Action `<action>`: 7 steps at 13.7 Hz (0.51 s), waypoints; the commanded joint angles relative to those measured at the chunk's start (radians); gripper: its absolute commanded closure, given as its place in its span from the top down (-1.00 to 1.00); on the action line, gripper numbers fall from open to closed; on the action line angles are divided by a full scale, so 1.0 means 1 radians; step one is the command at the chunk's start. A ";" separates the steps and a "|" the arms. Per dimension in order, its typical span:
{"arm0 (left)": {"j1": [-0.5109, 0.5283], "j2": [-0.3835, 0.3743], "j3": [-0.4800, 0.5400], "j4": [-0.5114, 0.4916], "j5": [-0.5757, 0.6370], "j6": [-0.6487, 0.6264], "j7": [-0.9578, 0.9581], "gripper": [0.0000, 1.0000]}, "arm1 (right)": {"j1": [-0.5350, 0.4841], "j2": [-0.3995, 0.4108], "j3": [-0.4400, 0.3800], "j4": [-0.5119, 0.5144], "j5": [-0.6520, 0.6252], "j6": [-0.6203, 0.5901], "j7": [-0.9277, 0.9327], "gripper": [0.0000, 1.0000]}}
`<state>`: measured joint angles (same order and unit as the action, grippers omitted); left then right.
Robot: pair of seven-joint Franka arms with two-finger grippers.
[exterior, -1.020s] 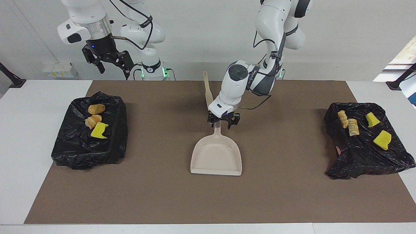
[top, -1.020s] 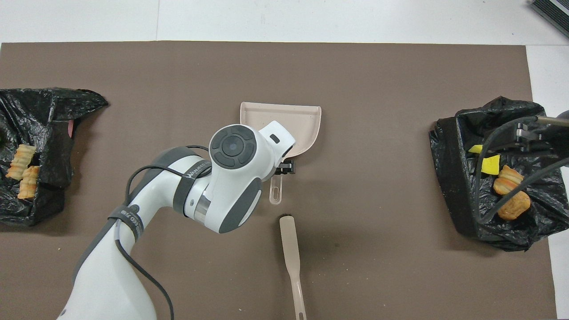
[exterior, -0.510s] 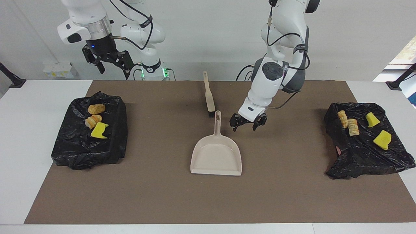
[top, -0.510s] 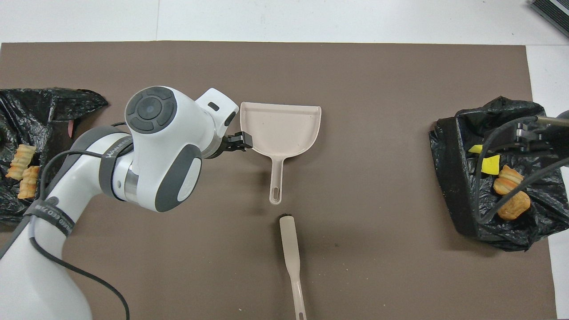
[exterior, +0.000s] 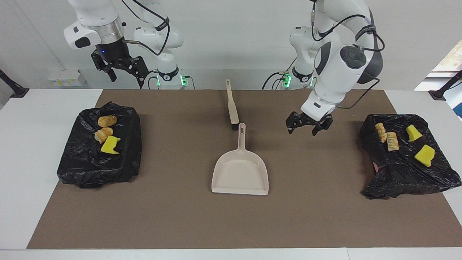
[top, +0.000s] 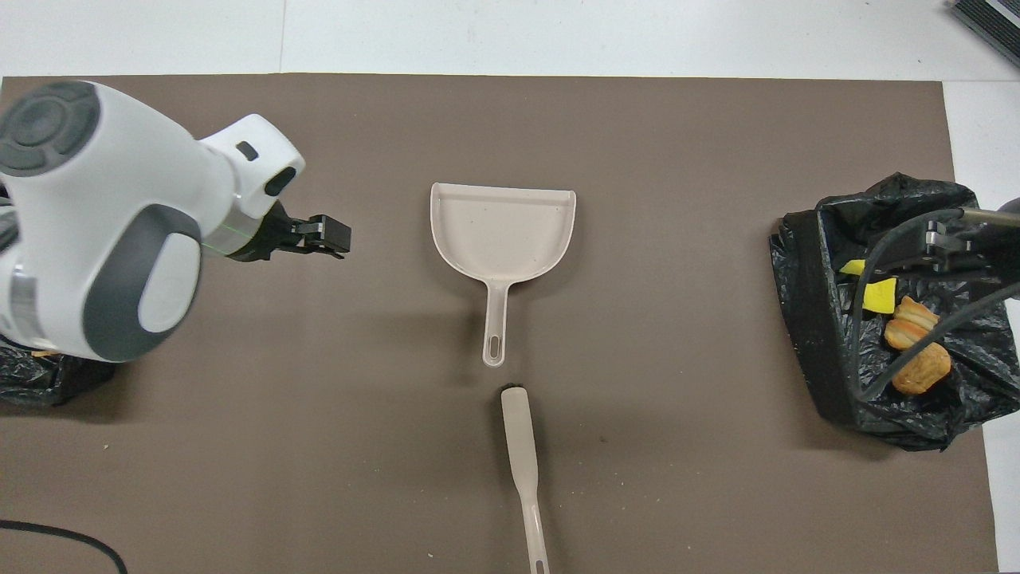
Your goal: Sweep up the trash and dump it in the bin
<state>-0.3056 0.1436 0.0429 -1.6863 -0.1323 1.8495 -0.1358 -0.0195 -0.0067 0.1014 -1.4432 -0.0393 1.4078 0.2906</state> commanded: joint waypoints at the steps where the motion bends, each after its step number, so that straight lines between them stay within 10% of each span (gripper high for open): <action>1: 0.115 -0.004 -0.006 0.065 -0.001 -0.119 0.167 1.00 | -0.016 -0.025 0.004 -0.031 0.024 0.008 -0.031 1.00; 7: 0.265 -0.084 -0.009 0.065 0.089 -0.234 0.262 1.00 | -0.016 -0.025 0.004 -0.028 0.024 0.003 -0.028 1.00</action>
<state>-0.0734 0.0939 0.0457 -1.6216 -0.0646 1.6724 0.1216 -0.0195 -0.0069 0.1014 -1.4433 -0.0393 1.4078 0.2905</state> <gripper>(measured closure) 0.000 0.000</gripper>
